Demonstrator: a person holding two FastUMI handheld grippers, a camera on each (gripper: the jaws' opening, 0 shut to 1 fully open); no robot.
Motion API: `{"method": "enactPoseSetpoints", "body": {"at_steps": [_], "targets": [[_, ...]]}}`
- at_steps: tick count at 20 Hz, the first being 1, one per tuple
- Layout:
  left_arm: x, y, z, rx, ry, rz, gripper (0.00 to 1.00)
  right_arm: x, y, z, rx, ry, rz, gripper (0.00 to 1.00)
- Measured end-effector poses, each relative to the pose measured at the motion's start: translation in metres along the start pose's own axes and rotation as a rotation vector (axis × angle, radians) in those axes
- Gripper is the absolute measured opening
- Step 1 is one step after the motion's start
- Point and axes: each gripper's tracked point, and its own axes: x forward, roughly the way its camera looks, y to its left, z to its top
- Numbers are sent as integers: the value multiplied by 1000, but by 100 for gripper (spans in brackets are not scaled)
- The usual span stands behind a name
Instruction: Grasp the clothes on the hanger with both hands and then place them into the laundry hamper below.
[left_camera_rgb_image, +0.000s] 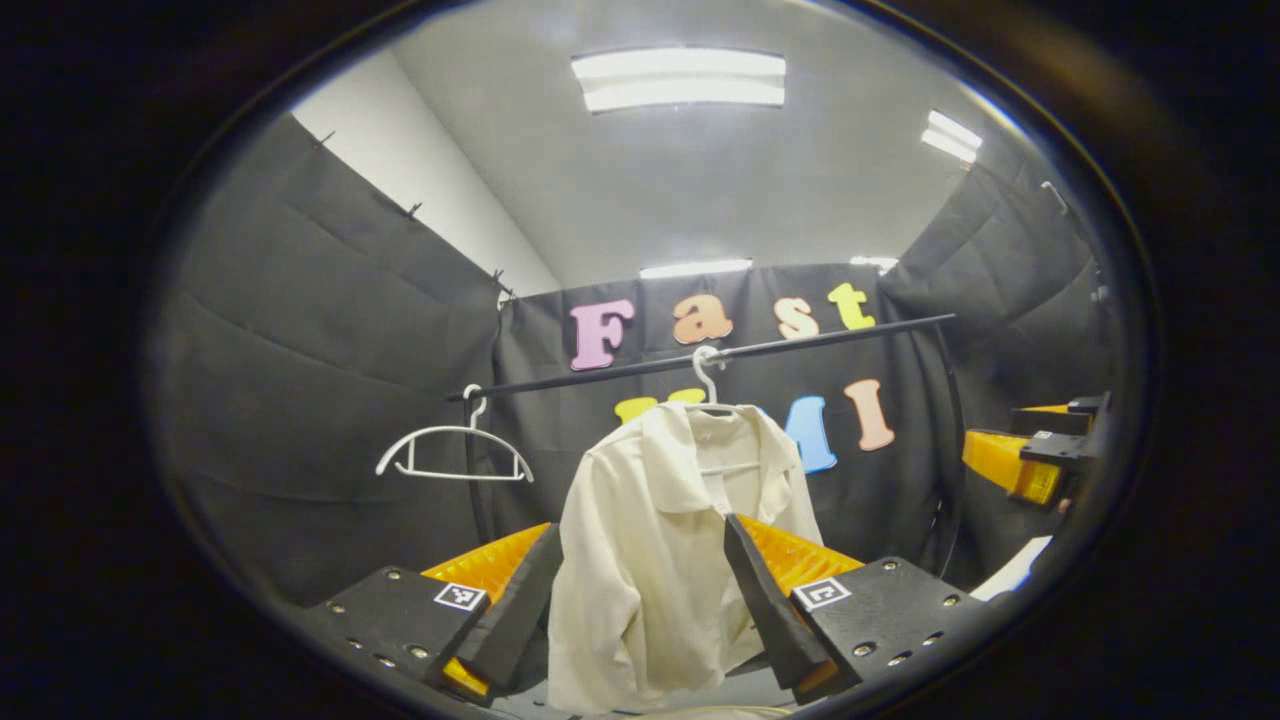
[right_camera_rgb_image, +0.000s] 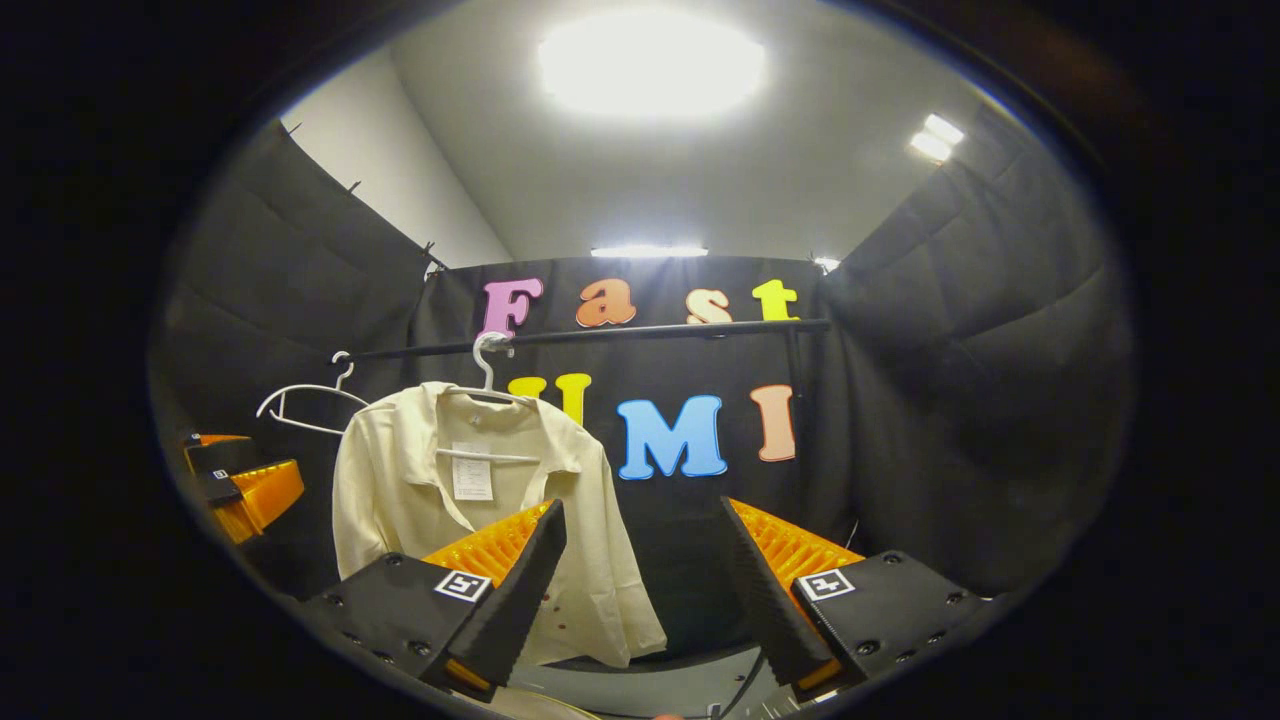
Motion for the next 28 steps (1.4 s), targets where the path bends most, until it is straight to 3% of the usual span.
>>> {"method": "enactPoseSetpoints", "body": {"at_steps": [15,21,28], "targets": [[106,-61,-38,40,43,81,95,124,37,-30,94,9,241,95],[146,-64,-62,61,74,133,95,164,55,-50,103,29,321,92],[181,-56,-87,94,102,215,95,200,84,-72,148,54,424,95]]}}
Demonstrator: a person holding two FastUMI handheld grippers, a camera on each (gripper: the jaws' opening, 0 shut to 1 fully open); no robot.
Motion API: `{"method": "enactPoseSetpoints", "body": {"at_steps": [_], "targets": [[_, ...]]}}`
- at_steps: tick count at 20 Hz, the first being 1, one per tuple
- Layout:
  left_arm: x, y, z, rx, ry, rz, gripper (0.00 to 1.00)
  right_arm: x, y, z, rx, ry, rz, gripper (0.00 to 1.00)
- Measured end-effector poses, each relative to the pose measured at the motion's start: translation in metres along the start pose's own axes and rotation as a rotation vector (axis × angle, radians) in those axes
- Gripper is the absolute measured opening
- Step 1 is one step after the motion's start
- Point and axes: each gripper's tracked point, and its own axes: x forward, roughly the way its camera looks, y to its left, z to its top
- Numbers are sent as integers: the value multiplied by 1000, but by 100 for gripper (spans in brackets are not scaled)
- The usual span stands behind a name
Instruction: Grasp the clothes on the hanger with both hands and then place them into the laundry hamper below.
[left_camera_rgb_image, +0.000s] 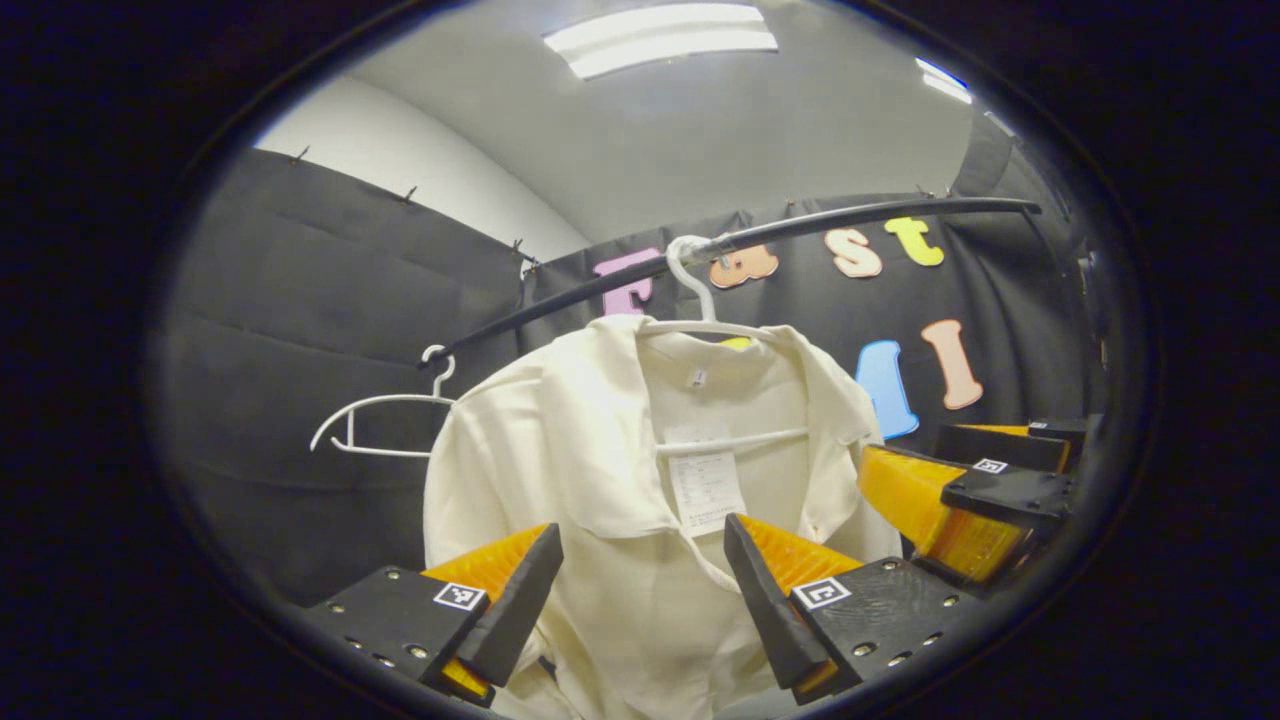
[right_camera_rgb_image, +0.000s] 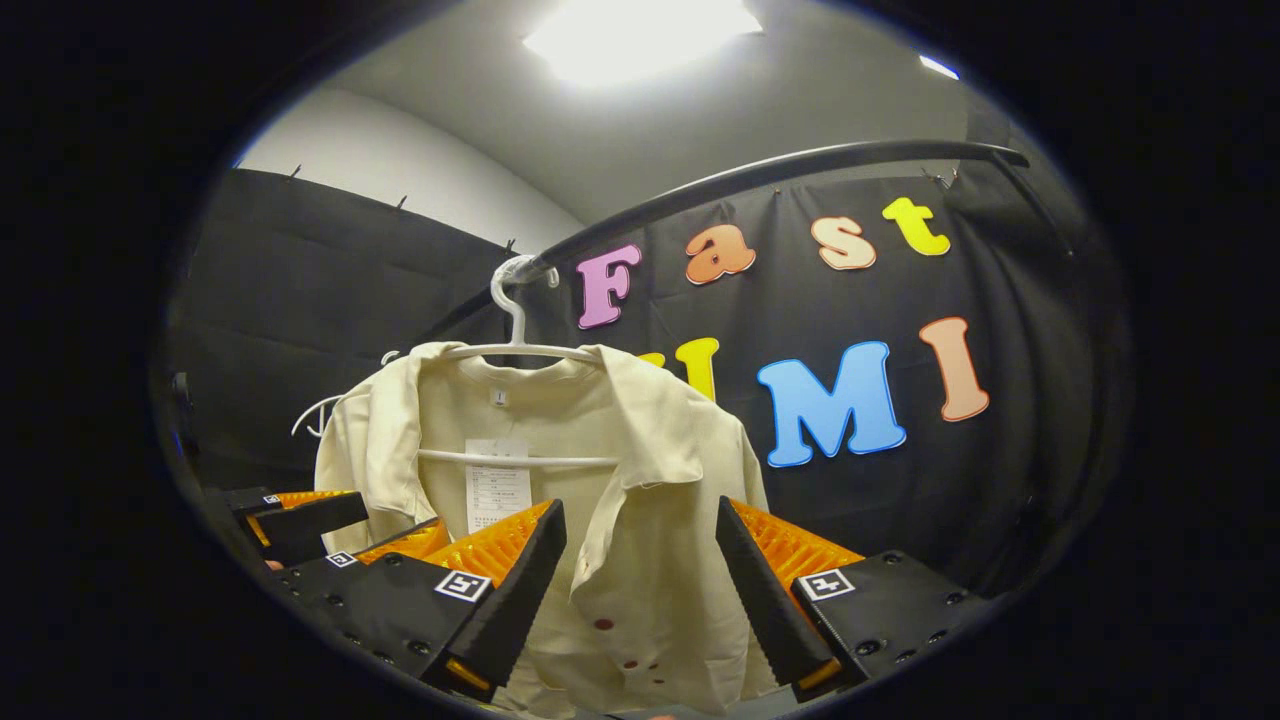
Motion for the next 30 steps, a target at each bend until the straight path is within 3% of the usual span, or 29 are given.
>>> {"method": "enactPoseSetpoints", "body": {"at_steps": [8,18,20,21,22,25,26,28,30], "targets": [[41,5,-27,58,48,94,95,47,10,-34,36,60,67,92],[51,24,-40,58,58,209,95,91,5,-63,132,132,56,96],[52,32,-41,67,61,241,85,93,2,-63,122,129,44,95],[52,35,-43,68,67,258,75,94,1,-64,113,128,38,87],[54,36,-46,67,75,262,57,96,-2,-65,105,131,28,82],[57,34,-50,80,97,251,57,99,-9,-71,81,151,-7,55],[55,42,-46,92,85,281,57,99,-11,-71,73,152,-19,36],[57,46,-48,74,88,282,17,99,-10,-70,64,150,-14,20],[55,43,-48,60,96,270,17,101,-5,-68,44,155,14,20]]}}
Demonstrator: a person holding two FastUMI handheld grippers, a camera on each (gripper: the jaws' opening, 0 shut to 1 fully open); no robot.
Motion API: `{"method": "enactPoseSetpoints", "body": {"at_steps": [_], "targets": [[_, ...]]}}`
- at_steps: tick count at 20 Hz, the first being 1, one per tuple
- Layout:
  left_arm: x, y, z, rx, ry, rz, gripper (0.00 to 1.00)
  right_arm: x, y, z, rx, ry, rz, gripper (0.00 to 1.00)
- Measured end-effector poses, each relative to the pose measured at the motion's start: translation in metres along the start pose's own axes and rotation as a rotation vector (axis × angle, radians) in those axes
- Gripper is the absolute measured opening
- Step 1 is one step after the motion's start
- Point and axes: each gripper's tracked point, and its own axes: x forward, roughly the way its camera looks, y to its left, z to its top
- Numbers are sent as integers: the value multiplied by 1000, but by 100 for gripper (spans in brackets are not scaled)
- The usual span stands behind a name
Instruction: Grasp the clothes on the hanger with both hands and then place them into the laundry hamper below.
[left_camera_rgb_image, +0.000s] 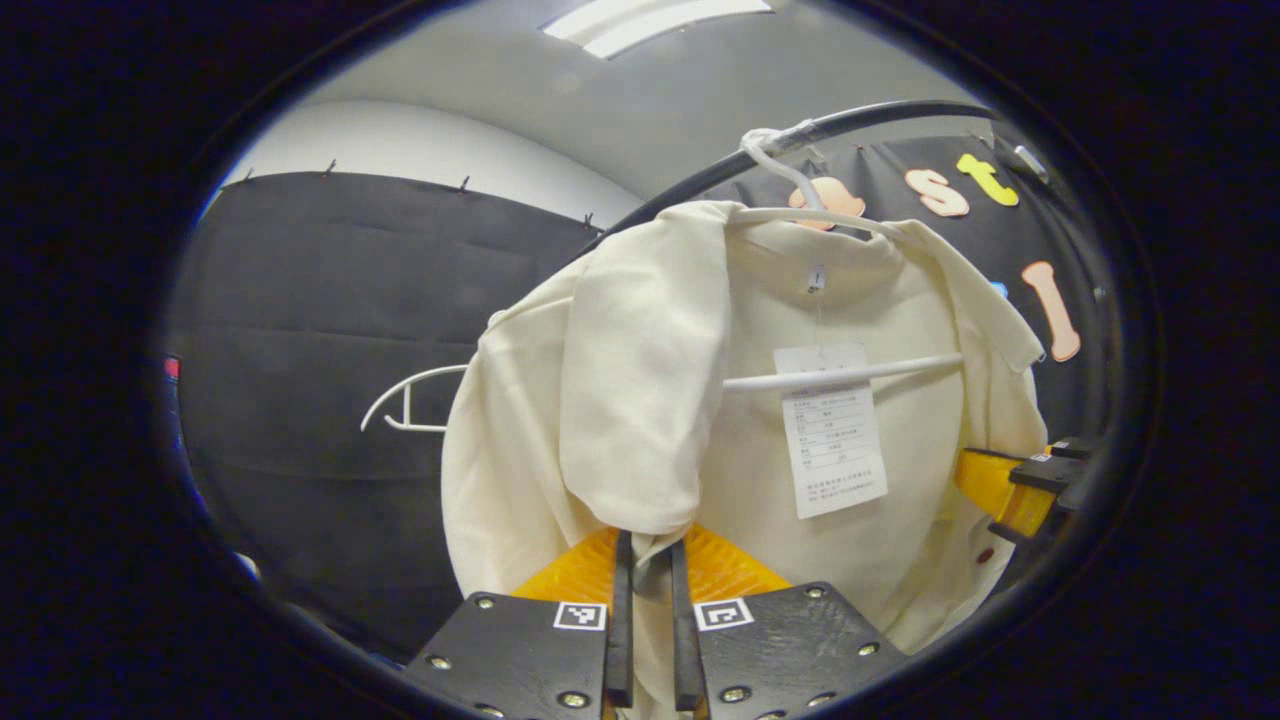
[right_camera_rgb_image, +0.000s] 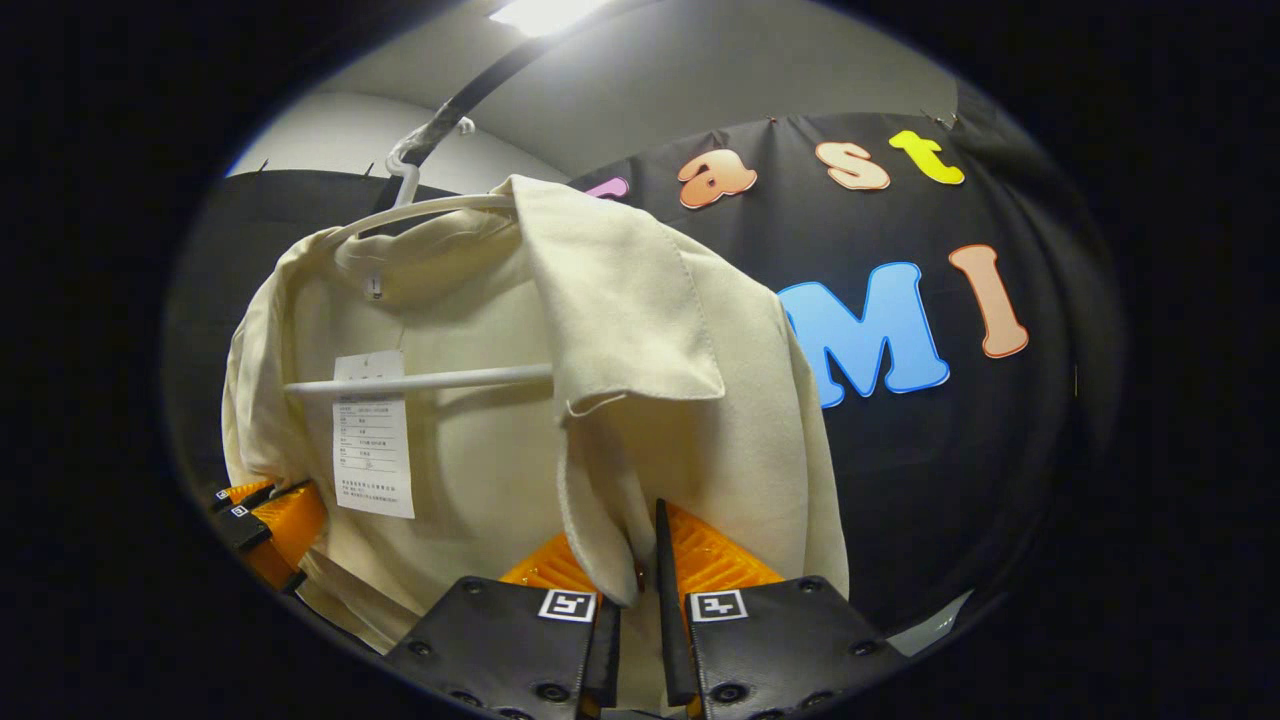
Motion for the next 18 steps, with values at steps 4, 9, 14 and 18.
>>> {"method": "enactPoseSetpoints", "body": {"at_steps": [4,9,14,18], "targets": [[-4,2,3,-47,-15,3,1,-6,0,5,-30,-12,5,2],[-25,23,18,-26,-58,2,1,-26,-21,37,-123,-105,-79,2],[-49,67,46,-2,-117,73,1,-38,-39,62,-191,-169,-140,3],[-61,92,73,40,-186,125,1,-48,-55,77,-202,-202,-199,3]]}}
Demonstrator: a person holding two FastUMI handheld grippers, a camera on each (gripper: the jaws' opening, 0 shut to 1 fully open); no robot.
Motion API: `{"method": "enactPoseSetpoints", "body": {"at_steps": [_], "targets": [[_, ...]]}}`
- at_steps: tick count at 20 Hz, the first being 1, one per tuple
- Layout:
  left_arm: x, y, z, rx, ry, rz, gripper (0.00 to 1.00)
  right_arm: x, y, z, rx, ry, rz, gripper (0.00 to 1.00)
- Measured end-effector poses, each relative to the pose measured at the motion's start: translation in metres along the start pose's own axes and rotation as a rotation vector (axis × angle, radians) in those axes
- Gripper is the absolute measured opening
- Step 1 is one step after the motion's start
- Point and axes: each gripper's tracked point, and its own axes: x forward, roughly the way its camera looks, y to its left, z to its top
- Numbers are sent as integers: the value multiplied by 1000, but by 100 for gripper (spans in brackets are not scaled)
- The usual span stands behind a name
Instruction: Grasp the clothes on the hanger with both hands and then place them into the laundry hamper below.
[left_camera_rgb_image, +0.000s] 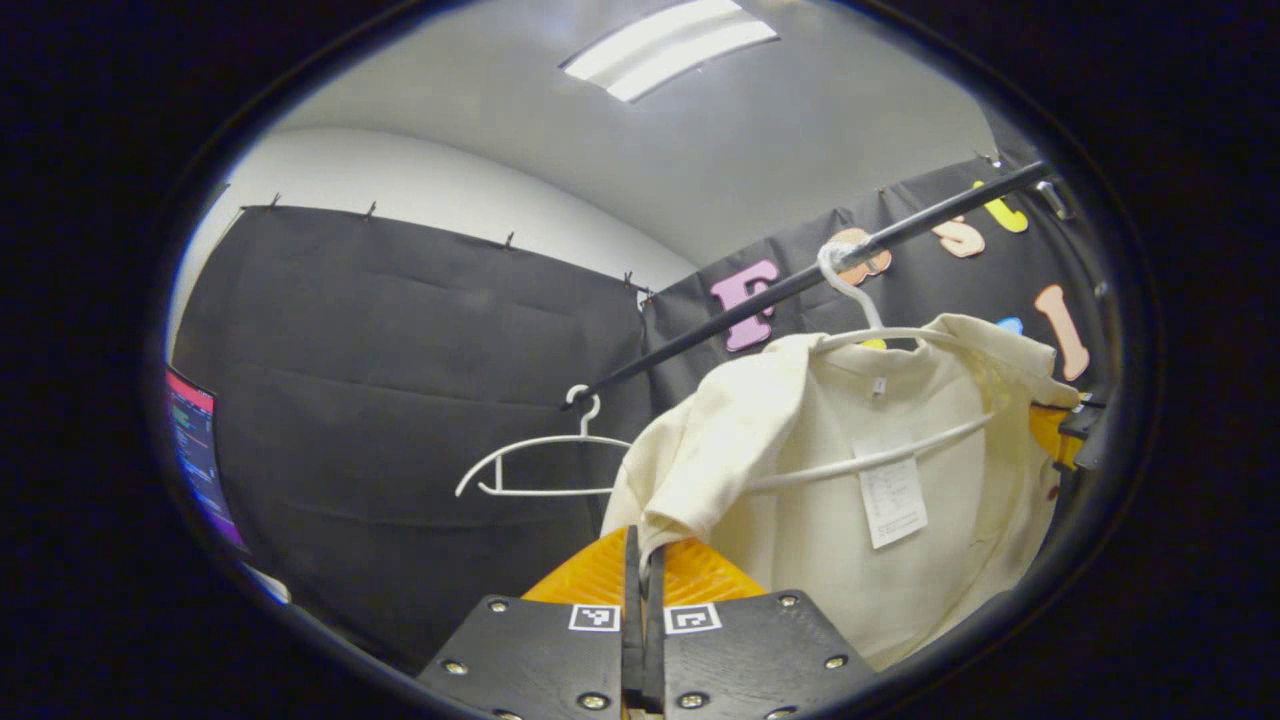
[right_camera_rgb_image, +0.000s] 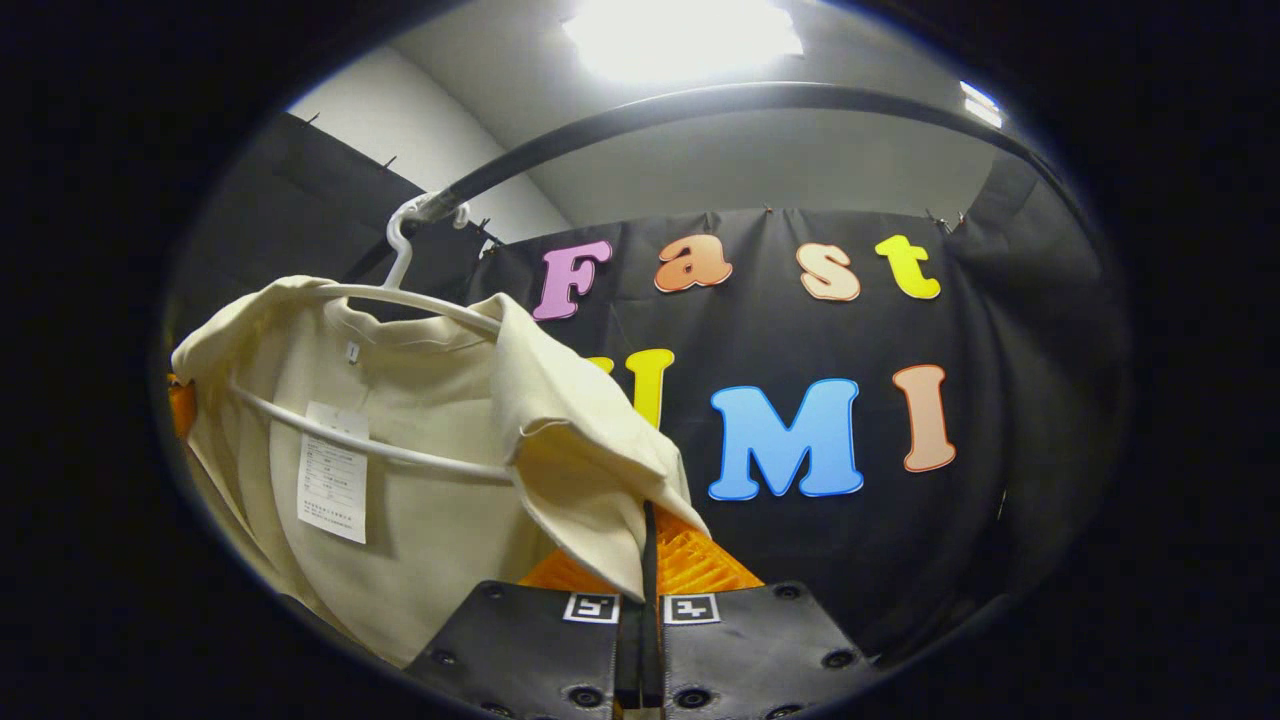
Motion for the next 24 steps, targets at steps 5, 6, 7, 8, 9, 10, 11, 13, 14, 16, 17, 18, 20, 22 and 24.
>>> {"method": "enactPoseSetpoints", "body": {"at_steps": [5,6,7,8,9,10,11,13,14,16,17,18,20,22,24], "targets": [[7,22,23,9,-61,38,1,2,-18,13,-27,-42,-59,3],[9,26,27,14,-72,45,1,3,-22,15,-36,-51,-69,3],[10,29,32,20,-85,54,1,5,-25,20,-44,-64,-79,3],[13,33,37,24,-98,61,1,5,-29,26,-54,-78,-88,3],[17,35,39,22,-106,63,1,5,-33,28,-69,-87,-97,3],[20,38,43,23,-118,69,1,6,-37,31,-84,-98,-108,1],[23,41,46,24,-128,72,3,5,-41,32,-95,-108,-117,2],[27,45,47,32,-137,82,2,7,-46,36,-107,-123,-130,2],[30,47,47,35,-140,86,2,9,-49,36,-109,-125,-135,1],[35,51,49,50,-155,94,2,11,-54,38,-113,-132,-139,2],[37,52,52,63,-166,100,2,11,-55,39,-119,-139,-140,2],[39,54,55,80,-180,107,1,11,-55,39,-125,-142,-140,2],[45,58,63,115,-212,123,1,14,-56,43,-142,-158,-143,2],[54,60,68,133,-232,131,2,20,-58,45,-150,-168,-146,2],[59,61,67,133,-233,134,2,23,-61,49,-162,-184,-151,2]]}}
